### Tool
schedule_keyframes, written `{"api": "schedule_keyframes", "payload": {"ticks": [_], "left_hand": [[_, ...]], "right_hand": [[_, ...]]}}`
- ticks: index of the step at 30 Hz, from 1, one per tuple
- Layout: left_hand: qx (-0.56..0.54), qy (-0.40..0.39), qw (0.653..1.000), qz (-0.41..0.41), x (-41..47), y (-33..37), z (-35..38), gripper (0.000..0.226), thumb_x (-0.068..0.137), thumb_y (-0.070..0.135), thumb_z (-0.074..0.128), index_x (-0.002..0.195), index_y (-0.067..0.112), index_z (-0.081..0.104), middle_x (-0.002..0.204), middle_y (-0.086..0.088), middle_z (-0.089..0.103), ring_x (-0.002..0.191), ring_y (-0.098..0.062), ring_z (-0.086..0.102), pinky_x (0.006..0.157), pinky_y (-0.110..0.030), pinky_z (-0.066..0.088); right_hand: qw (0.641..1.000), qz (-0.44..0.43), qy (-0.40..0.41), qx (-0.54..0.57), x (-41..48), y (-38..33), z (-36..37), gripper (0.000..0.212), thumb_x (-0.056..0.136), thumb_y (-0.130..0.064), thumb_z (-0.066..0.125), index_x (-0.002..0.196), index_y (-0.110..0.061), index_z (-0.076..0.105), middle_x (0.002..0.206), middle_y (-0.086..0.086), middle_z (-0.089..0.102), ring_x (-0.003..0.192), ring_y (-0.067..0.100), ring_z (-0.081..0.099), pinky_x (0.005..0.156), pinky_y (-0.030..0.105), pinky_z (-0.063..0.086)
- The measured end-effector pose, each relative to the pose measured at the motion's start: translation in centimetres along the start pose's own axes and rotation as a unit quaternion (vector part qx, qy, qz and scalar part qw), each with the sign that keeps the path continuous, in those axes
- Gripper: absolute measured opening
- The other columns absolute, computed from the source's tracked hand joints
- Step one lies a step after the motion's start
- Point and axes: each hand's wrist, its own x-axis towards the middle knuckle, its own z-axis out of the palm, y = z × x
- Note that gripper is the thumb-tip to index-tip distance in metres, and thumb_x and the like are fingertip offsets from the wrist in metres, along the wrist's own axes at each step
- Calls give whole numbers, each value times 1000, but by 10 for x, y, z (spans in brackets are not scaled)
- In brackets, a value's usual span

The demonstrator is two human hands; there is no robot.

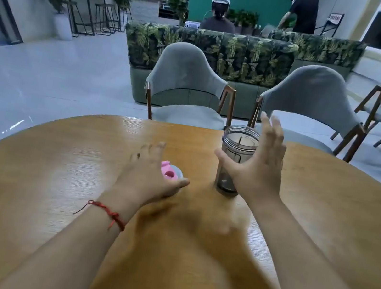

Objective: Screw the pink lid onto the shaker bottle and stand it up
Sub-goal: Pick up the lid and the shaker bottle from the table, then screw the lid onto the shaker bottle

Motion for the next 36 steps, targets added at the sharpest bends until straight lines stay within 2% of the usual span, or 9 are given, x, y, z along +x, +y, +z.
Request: {"api": "schedule_keyframes", "payload": {"ticks": [4,10,12,15,18,22,26,31,36], "left_hand": [[10,-43,998,-42,7,-1,22,126,77,86,78,174,24,28,165,-9,49,154,-34,42,124,-49,40],[47,4,999,-5,32,-3,48,93,88,73,77,159,19,50,149,-11,61,139,-34,51,113,-43,42],[-66,47,997,20,31,-4,55,85,83,68,86,149,19,61,137,-5,69,128,-27,60,107,-37,49],[-328,72,942,17,28,-7,49,75,76,85,81,130,36,69,110,12,77,95,-1,73,74,-14,55],[-510,57,858,7,28,-12,40,93,71,95,74,131,24,72,111,-4,77,97,-13,74,71,-30,63],[-612,-7,791,-21,26,-7,26,113,64,92,83,141,11,66,114,-6,73,108,-25,74,71,-40,66],[-653,-32,756,33,28,-8,21,90,67,69,99,139,27,64,129,-2,67,117,-21,72,95,-38,63],[-612,-12,787,79,25,-6,25,56,93,47,83,141,31,59,120,12,76,111,-17,73,91,-37,60],[-600,-14,795,88,23,-2,31,63,94,45,78,148,26,53,128,2,72,112,-18,74,90,-40,62]], "right_hand": [[992,93,24,84,-7,19,16,127,76,-72,88,175,-23,24,177,11,35,162,31,33,127,59,41],[969,152,-47,188,-21,51,34,131,73,-70,91,174,-36,16,178,1,36,156,12,39,117,41,47],[958,148,-89,230,-22,57,35,121,71,-60,97,169,-42,29,167,-8,53,152,10,51,118,35,50],[952,147,-126,238,-22,58,37,83,70,-52,98,133,-63,45,129,-39,71,121,-13,68,91,6,54],[967,100,-119,201,-22,62,42,73,76,-39,100,122,-59,46,118,-41,74,109,-17,71,82,-1,50],[993,-29,-64,96,-20,54,36,85,76,-36,102,145,-33,52,136,-1,65,119,15,63,97,22,50],[988,-132,-10,-84,-21,49,36,92,72,-41,99,153,-25,60,137,10,63,118,33,56,94,53,48],[979,-153,-31,-128,-28,36,38,94,72,-48,100,155,-26,61,136,10,65,118,33,56,95,56,45],[978,-158,-23,-132,-30,30,35,92,75,-52,99,155,-26,63,135,9,67,117,33,57,93,52,42]]}}
